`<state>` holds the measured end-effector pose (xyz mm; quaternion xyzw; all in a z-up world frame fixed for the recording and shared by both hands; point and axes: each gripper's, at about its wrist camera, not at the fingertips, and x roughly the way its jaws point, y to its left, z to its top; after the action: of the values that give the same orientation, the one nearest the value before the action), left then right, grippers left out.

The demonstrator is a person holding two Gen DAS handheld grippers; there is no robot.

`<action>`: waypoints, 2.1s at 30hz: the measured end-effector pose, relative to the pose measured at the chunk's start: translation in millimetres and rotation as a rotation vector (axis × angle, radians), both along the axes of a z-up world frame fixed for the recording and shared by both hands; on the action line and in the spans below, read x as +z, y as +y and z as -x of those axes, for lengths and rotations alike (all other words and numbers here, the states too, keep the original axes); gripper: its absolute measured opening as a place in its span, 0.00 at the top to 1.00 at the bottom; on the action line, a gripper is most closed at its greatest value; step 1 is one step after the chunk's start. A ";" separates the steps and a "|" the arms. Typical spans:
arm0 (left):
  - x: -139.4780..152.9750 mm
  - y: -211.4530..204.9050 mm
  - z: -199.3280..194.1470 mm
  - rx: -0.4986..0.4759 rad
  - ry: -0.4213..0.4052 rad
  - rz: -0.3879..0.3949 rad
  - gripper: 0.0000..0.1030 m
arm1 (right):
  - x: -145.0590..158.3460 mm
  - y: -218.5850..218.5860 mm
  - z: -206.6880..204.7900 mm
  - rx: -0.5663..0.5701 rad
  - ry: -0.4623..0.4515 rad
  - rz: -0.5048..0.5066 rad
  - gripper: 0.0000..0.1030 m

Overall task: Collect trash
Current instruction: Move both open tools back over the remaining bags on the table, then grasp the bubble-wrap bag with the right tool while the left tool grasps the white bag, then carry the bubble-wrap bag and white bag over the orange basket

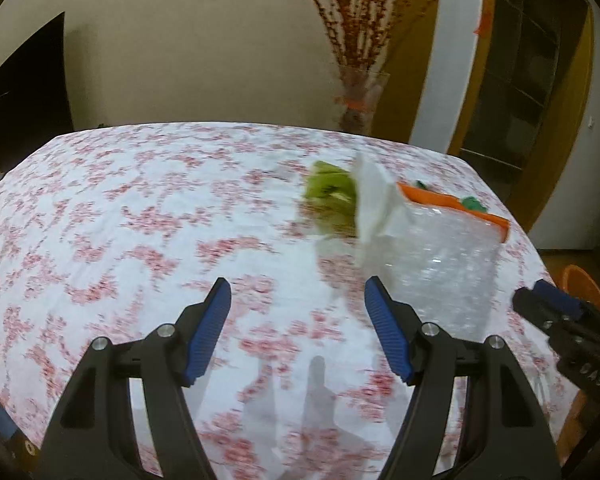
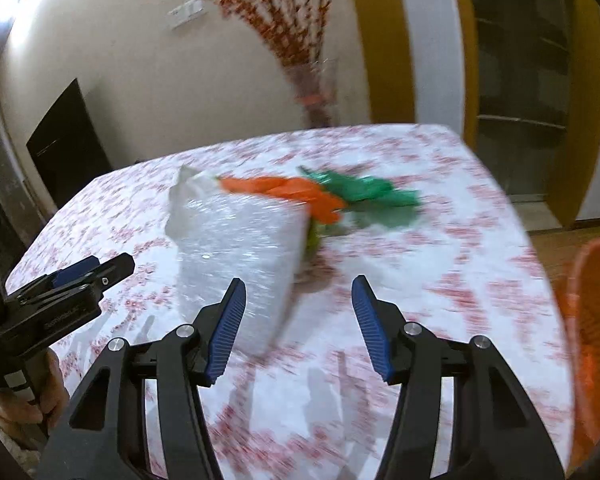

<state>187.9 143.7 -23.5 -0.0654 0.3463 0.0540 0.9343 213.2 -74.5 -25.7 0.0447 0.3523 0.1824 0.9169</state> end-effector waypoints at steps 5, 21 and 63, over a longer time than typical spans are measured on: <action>-4.4 15.5 -3.8 0.021 0.007 0.007 0.34 | -13.8 19.3 -16.9 0.018 0.048 -0.002 0.46; 4.1 -2.3 -12.7 -0.013 -0.009 0.002 0.34 | 2.2 -3.5 13.9 0.030 -0.018 0.069 0.92; 70.1 -88.8 -14.8 -0.149 -0.075 -0.019 0.97 | 55.1 -137.9 68.6 -0.260 -0.127 0.088 0.92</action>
<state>202.7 54.9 46.6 -0.0326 0.3146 -0.0150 0.9486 144.6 -212.4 29.4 0.0380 0.2924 0.0490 0.9543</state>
